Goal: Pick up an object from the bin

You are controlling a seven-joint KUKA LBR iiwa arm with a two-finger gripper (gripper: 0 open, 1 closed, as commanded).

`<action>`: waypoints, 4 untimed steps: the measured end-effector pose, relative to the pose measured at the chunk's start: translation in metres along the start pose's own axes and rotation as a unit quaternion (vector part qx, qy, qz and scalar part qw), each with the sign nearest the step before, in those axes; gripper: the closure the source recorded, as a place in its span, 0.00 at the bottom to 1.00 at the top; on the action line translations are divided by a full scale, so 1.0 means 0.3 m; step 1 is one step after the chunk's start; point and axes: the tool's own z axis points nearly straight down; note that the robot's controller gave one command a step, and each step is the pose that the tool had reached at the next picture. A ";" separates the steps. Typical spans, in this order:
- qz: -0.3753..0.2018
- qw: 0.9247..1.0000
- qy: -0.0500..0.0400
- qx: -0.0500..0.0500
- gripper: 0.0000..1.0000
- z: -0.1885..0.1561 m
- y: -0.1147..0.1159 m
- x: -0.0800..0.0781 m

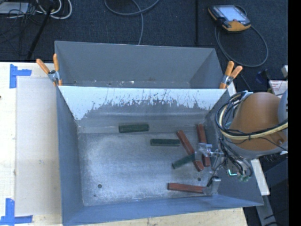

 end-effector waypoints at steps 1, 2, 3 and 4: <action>-0.002 1.000 -0.004 0.001 0.00 -0.011 0.001 -0.007; -0.031 0.999 -0.008 0.002 0.00 0.073 0.002 -0.083; -0.058 0.998 -0.013 0.001 1.00 0.210 0.009 -0.277; -0.059 0.998 -0.005 0.001 1.00 0.225 0.008 -0.262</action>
Offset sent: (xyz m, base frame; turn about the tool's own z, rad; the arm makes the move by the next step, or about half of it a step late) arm 0.0535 0.0019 -0.0680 -0.1535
